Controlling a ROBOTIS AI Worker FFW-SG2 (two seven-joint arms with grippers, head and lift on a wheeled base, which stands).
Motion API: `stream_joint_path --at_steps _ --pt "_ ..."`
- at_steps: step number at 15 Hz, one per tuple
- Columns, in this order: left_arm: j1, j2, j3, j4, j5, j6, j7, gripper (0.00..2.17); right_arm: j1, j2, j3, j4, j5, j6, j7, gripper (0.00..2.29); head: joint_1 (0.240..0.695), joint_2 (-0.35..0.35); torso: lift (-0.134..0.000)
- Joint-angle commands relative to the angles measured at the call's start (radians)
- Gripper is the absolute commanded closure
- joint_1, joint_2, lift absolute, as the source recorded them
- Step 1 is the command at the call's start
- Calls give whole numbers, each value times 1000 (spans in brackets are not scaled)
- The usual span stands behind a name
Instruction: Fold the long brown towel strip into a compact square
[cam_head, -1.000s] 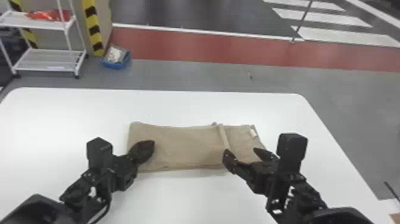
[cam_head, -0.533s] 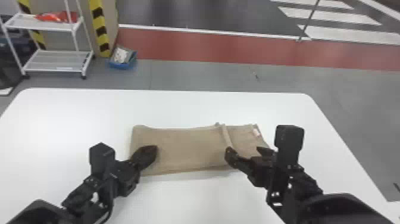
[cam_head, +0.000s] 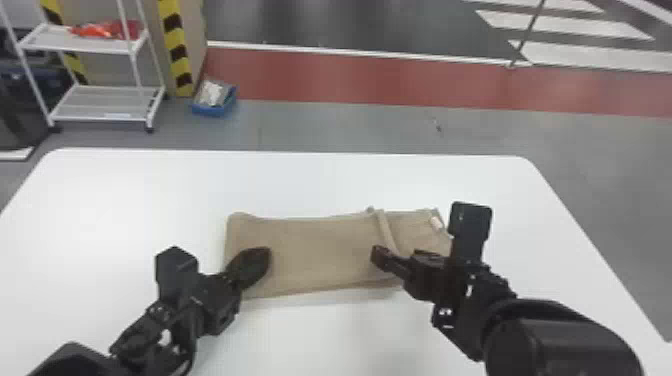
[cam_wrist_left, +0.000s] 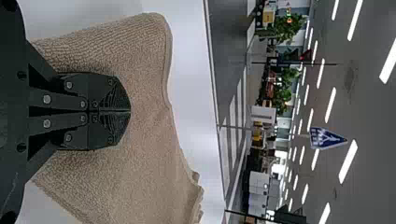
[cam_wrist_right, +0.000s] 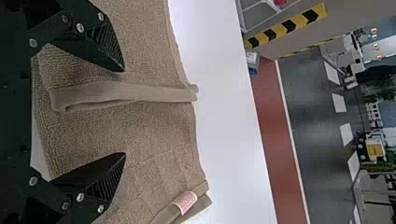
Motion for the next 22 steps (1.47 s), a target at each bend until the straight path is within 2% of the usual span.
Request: stream_joint_path --at_steps 1,6,15,22 --pt "2 0 0 1 0 -3 0 1828 -8 1 -5 10 -32 0 -1 289 695 -128 -124" --pt "5 -2 2 1 0 -18 -2 1828 -34 1 -5 8 -74 89 -21 350 695 -115 -124" --pt "16 -2 0 -5 0 -34 -5 1828 -62 1 -3 23 -106 120 -21 593 695 -103 -124" --pt "24 3 2 -11 0 -34 -11 1828 -68 1 -11 37 -120 138 -21 694 695 -102 -124"
